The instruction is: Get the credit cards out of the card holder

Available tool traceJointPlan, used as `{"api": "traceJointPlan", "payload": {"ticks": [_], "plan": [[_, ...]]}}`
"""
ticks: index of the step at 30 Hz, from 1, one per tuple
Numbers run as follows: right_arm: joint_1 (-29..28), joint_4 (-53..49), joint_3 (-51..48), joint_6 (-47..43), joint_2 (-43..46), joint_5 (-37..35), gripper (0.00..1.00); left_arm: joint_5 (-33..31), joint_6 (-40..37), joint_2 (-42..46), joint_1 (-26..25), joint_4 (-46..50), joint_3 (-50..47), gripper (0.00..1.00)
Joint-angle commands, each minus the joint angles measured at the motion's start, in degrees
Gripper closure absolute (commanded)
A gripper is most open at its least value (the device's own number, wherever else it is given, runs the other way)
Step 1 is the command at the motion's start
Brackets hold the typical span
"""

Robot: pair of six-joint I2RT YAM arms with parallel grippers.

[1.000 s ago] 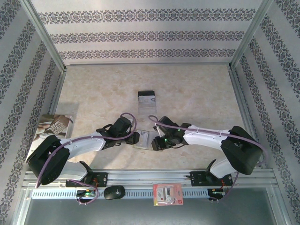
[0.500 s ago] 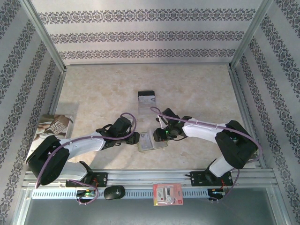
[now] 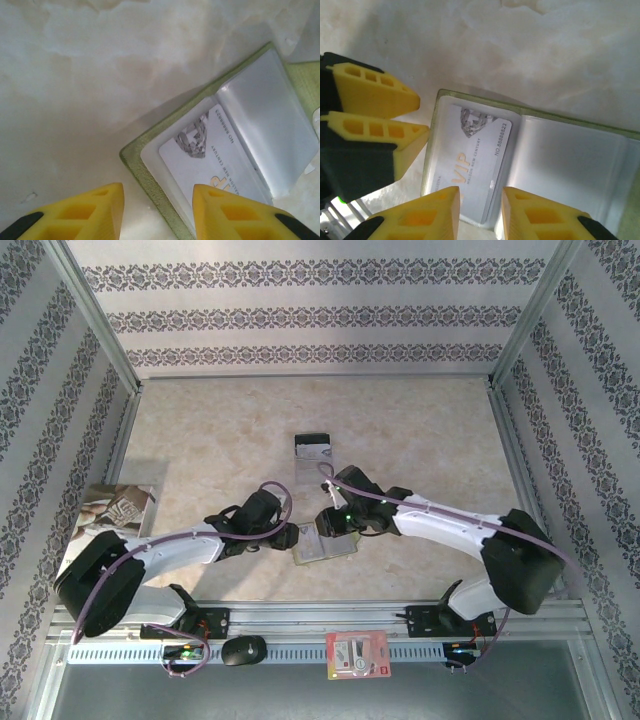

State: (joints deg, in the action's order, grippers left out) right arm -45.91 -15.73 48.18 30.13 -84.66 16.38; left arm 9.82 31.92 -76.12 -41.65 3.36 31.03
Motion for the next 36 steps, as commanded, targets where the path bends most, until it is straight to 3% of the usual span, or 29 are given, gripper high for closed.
{"api": "traceJointPlan", "payload": {"ticks": [1,11,36], "plan": [[-0.78,2.33,2.09,0.52,-2.86,2.24,0.73,0.34,-0.37,-1.08,-0.97,-1.61,-0.10,0.66],[-0.79,5.31,1.68,1.47,-7.37,5.40,0.81,-0.64,-3.00,-9.20,-0.98,1.28,2.43,0.75],[4.01,14.22,-3.54,5.35,-13.85,13.37,0.83,0.61,-3.45,-14.64,-0.54,0.34,3.32,0.77]]}}
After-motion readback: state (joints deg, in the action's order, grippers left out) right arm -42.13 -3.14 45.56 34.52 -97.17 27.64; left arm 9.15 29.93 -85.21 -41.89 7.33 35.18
